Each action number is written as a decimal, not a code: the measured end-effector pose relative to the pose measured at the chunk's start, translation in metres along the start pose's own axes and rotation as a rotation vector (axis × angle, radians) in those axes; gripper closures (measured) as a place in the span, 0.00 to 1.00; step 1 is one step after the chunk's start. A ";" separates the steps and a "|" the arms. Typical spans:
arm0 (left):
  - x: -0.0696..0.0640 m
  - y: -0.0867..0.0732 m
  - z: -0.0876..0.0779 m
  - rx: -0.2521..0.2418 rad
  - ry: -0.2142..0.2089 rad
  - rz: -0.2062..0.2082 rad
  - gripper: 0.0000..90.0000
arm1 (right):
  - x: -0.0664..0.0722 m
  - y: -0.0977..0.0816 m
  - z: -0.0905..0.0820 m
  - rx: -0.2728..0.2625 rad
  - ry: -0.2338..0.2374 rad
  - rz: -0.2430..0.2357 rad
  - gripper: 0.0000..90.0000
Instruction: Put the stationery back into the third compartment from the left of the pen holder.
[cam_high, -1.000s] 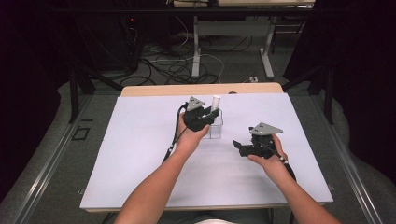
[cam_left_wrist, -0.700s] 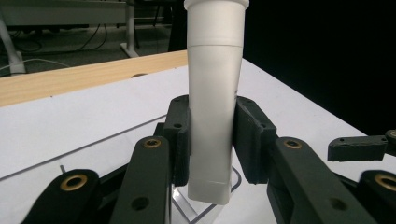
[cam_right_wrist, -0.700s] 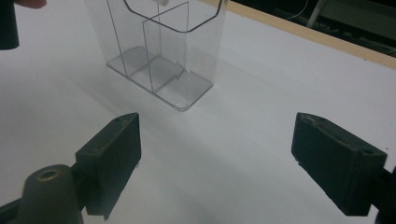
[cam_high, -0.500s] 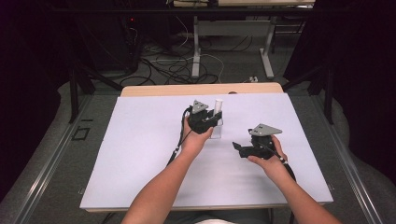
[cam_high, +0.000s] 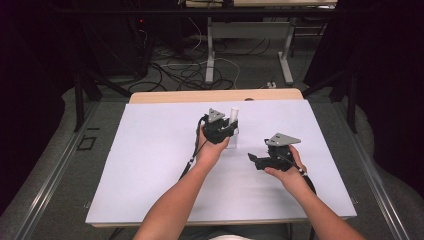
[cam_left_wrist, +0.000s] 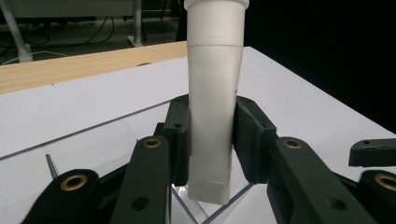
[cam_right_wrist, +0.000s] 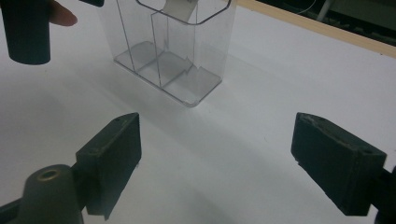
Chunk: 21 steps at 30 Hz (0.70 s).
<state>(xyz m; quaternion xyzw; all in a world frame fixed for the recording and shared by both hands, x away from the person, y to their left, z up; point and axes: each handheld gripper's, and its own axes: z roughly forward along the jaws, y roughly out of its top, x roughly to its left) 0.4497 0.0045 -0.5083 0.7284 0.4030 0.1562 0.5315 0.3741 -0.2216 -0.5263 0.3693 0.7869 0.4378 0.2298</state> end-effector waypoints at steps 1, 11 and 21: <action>0.000 0.000 0.000 0.000 0.002 0.000 0.77 | 0.000 0.000 0.000 -0.001 0.002 -0.001 0.18; 0.001 -0.004 0.004 0.030 0.013 0.005 0.77 | 0.001 -0.001 0.002 -0.004 0.002 -0.001 0.18; 0.001 -0.004 0.004 0.043 0.031 0.019 0.76 | 0.000 -0.001 0.002 -0.004 0.002 0.003 0.18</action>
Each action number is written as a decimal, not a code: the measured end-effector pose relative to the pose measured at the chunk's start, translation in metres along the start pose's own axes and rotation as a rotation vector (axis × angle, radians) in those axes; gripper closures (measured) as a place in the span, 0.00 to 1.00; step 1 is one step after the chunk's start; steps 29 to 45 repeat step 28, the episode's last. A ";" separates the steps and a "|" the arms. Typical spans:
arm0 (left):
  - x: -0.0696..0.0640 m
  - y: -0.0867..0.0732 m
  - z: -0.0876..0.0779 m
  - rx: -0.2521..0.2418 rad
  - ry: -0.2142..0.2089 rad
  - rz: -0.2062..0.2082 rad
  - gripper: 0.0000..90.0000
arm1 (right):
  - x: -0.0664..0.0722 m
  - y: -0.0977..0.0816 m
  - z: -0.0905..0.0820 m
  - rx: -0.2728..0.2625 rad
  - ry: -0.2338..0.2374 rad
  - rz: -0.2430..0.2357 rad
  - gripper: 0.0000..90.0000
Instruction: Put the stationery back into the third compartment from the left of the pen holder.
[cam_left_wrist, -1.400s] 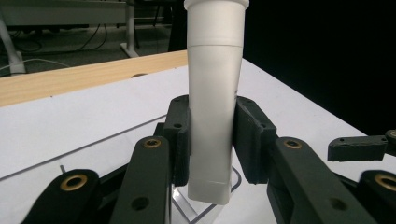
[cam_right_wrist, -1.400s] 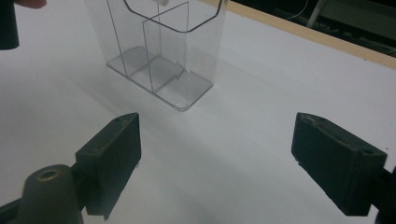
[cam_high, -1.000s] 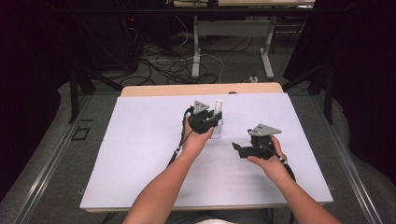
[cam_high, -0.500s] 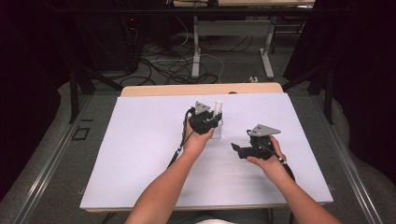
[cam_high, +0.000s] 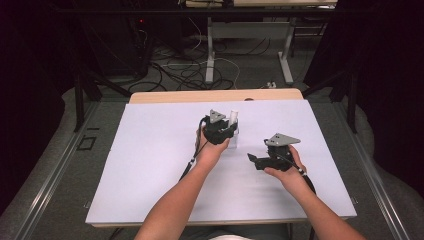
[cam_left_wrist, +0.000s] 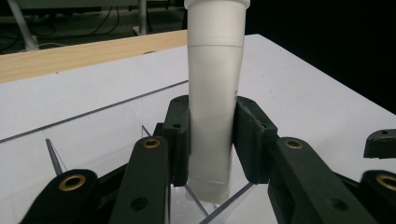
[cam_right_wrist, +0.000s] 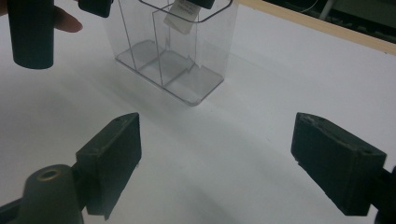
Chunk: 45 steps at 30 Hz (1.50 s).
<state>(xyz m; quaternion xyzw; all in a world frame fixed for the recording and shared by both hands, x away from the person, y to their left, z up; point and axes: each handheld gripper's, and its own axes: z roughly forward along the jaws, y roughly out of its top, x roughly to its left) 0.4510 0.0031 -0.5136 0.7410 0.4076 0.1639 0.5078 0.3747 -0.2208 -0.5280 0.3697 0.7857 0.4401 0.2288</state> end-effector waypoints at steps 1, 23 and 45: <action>-0.001 0.000 0.000 0.002 0.003 0.002 0.76 | 0.000 0.000 0.000 0.000 0.001 0.001 0.18; -0.007 0.015 -0.056 -0.045 -0.012 0.100 0.33 | -0.002 0.001 -0.002 0.011 -0.006 0.013 0.18; 0.002 0.013 -0.075 -0.044 -0.034 0.047 0.31 | -0.003 0.000 -0.002 -0.011 -0.014 0.021 0.18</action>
